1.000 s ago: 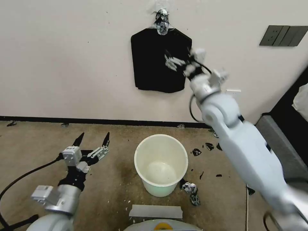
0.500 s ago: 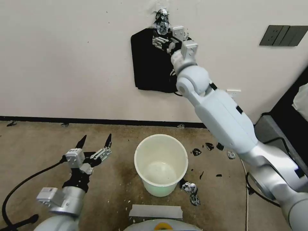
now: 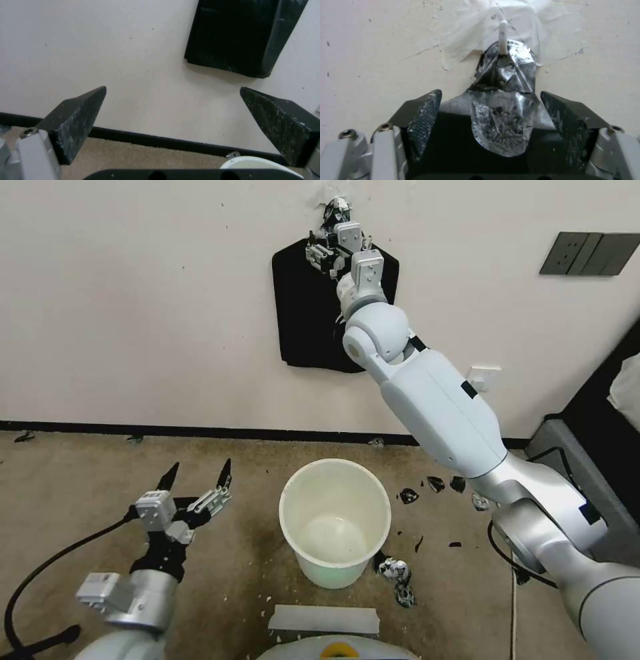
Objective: Place a trash bag onto the trash bin.
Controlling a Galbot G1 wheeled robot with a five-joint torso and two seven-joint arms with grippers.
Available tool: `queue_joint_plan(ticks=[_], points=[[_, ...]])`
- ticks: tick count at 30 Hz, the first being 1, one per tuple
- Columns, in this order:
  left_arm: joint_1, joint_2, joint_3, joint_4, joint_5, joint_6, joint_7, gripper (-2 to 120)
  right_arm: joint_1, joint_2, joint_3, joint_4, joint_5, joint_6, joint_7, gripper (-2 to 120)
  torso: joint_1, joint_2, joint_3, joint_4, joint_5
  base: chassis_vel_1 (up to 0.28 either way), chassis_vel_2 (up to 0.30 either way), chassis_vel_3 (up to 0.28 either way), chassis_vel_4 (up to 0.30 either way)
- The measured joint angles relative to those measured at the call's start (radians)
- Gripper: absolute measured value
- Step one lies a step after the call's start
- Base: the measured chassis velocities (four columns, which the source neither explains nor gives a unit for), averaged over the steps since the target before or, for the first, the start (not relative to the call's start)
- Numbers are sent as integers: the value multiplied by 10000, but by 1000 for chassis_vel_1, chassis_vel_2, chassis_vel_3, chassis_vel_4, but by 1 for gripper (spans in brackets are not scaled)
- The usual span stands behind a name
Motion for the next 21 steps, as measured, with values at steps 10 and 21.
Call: queue_joint_plan(ticks=[10,21], points=[[61,-49,85,-11,50,-41,2,100,-108,114,63,-79,-60,-11,-7,63,0,0,0,0,0,0,0,0,0],[152,-157,332,9,239,-136,1,100,-69,232,92,-374,-225,-4,-52,44,-1,0,0,0,0,0,0,0,0]])
